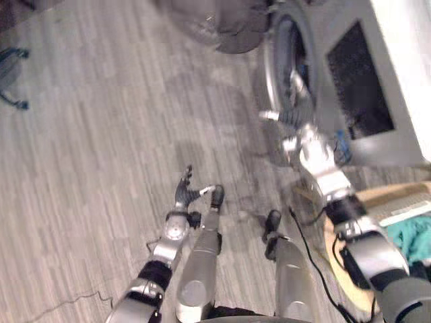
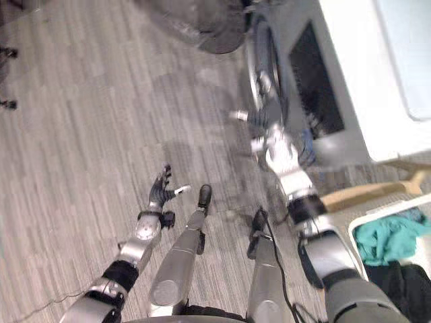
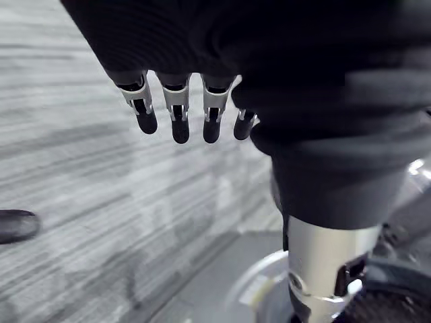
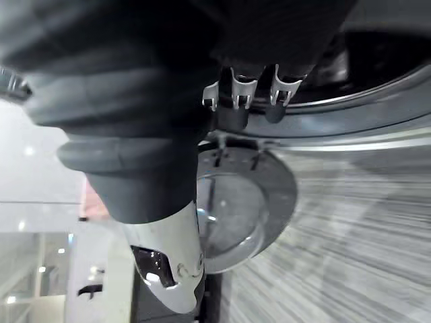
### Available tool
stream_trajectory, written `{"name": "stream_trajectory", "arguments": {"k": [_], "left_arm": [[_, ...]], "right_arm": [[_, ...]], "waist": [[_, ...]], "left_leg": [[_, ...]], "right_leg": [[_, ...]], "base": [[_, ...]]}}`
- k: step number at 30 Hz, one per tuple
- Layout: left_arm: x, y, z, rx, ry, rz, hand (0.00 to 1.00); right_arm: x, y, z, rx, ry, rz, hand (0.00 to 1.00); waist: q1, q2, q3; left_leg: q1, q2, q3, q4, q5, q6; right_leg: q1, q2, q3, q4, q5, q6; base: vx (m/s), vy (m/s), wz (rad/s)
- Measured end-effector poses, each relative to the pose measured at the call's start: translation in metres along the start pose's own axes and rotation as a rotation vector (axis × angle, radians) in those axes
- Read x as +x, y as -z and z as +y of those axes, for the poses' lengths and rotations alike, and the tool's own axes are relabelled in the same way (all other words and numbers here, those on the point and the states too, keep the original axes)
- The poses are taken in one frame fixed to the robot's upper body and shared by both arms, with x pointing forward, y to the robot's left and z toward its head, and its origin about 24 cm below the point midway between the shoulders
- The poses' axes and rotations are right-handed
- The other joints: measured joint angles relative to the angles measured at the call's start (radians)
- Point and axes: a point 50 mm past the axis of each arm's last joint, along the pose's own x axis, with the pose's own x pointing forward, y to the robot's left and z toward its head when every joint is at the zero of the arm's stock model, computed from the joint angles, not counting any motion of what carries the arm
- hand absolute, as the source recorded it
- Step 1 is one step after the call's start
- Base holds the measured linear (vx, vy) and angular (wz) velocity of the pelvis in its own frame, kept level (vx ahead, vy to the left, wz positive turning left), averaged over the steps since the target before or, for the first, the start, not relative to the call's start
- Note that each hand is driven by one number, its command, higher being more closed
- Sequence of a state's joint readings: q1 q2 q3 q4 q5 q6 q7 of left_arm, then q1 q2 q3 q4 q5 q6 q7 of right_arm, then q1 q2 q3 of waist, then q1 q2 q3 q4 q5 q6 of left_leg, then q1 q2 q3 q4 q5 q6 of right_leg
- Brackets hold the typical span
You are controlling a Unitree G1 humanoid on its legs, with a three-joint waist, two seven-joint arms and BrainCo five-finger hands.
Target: Pick up the laundry basket with both hands and put the clothes into the washing machine.
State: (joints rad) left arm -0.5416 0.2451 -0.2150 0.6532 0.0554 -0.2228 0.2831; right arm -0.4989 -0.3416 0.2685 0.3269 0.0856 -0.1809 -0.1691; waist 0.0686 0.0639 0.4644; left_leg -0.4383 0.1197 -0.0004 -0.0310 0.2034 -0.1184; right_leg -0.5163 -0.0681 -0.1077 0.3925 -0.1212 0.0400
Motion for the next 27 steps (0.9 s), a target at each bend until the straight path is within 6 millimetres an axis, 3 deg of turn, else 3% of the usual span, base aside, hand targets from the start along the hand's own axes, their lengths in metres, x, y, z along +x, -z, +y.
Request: {"name": "stream_trajectory", "arguments": {"k": [1,3,7,8,10,14,17,20,27], "left_arm": [[0.010,-0.006,0.011,0.042,-0.020,-0.018,0.00],[0.043,-0.029,0.063,0.211,-0.124,-0.048,0.00],[0.066,-0.062,0.137,0.412,-0.295,-0.041,0.00],[0.068,-0.072,0.149,0.459,-0.331,-0.051,0.00],[0.071,-0.086,0.156,0.497,-0.366,-0.086,0.00],[0.077,-0.103,0.137,0.526,-0.352,-0.165,0.00],[0.077,-0.109,0.151,0.509,-0.419,-0.142,0.00],[0.074,-0.108,0.163,0.481,-0.473,-0.107,0.00],[0.063,-0.089,0.189,0.387,-0.578,-0.003,0.00]], "right_arm": [[-0.006,0.002,0.003,0.005,-0.009,0.005,0.00],[-0.024,0.006,0.011,0.041,-0.055,0.002,0.00],[-0.043,0.009,0.014,0.095,-0.061,-0.010,0.00],[-0.049,0.009,0.008,0.111,-0.029,-0.010,0.00],[-0.058,0.006,0.003,0.138,0.005,-0.028,0.00],[-0.080,-0.014,0.005,0.214,0.030,-0.111,0.00],[-0.093,-0.033,0.008,0.252,0.037,-0.193,0.00],[-0.104,-0.043,0.007,0.273,0.053,-0.231,0.00],[-0.117,-0.041,-0.005,0.266,0.133,-0.209,0.00]], "waist": [[-0.009,-0.006,0.001],[-0.055,-0.050,-0.001],[-0.111,-0.099,0.003],[-0.112,-0.103,0.002],[-0.110,-0.103,0.002],[-0.112,-0.106,0.003],[-0.110,-0.120,0.010],[-0.108,-0.124,0.010],[-0.097,-0.125,0.010]], "left_leg": [[0.000,0.000,0.009,-0.002,0.000,0.000],[-0.002,0.007,0.045,-0.006,0.002,0.003],[-0.018,0.010,0.086,-0.006,0.000,0.009],[-0.030,0.015,0.100,-0.005,-0.002,0.012],[-0.052,0.022,0.115,-0.005,-0.001,0.013],[-0.074,0.032,0.131,0.007,-0.005,0.015],[-0.089,0.045,0.145,0.013,-0.007,0.017],[-0.104,0.051,0.151,0.019,-0.007,0.017],[-0.106,0.058,0.193,0.059,-0.024,0.033]], "right_leg": [[-0.004,0.003,0.005,-0.004,0.006,0.000],[-0.027,0.015,0.043,-0.013,0.023,0.005],[-0.055,0.023,0.083,-0.036,0.051,0.012],[-0.066,0.029,0.097,-0.055,0.068,0.018],[-0.076,0.034,0.108,-0.087,0.093,0.024],[-0.083,0.038,0.108,-0.107,0.108,0.020],[-0.092,0.047,0.111,-0.127,0.123,0.021],[-0.103,0.050,0.110,-0.134,0.131,0.017],[-0.089,0.051,0.115,-0.134,0.131,0.017]], "base": [[-0.05,-0.017,-0.55],[-0.05,-0.007,-0.48],[-0.03,0.004,-0.34],[0.00,0.017,-0.35],[0.02,0.023,-0.26],[0.01,0.005,-0.07],[-0.01,-0.021,-0.13],[0.00,-0.014,-0.04],[0.02,-0.013,-0.02]]}}
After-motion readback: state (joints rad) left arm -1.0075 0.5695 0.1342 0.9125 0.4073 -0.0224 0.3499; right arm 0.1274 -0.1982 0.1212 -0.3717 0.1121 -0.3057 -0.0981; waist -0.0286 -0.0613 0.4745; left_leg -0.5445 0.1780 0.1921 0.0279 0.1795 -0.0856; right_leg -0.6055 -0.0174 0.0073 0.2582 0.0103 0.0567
